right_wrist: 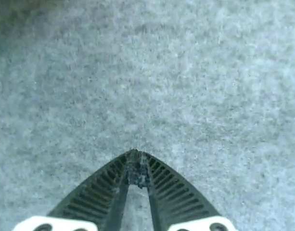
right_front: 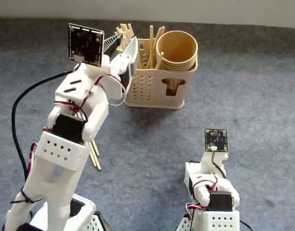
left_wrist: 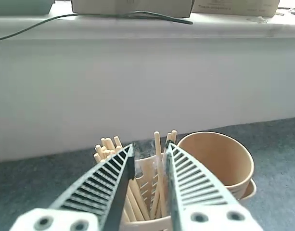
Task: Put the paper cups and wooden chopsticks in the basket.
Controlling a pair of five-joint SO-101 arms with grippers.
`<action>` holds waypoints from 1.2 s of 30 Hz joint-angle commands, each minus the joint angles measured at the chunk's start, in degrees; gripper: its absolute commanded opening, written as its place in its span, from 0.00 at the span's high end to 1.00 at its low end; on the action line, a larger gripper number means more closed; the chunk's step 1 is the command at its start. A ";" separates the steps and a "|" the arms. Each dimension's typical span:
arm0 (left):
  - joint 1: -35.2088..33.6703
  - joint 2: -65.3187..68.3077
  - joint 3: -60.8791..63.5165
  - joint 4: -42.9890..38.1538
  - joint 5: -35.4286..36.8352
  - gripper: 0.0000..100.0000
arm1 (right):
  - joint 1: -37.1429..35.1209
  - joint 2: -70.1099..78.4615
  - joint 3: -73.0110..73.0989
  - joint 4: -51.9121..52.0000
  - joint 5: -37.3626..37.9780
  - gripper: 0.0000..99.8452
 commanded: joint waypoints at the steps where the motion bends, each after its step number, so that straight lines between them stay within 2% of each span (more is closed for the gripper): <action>1: 0.66 -4.35 -2.77 3.87 -0.53 0.88 | 0.66 -0.84 8.75 0.40 -0.35 0.99; 16: -0.13 -15.25 -2.68 19.87 -0.35 0.88 | 0.66 -0.84 8.75 0.40 -0.35 0.99; 36: -25.36 -17.98 -2.59 49.32 -0.70 0.88 | 0.66 -0.84 8.75 0.40 -0.35 0.99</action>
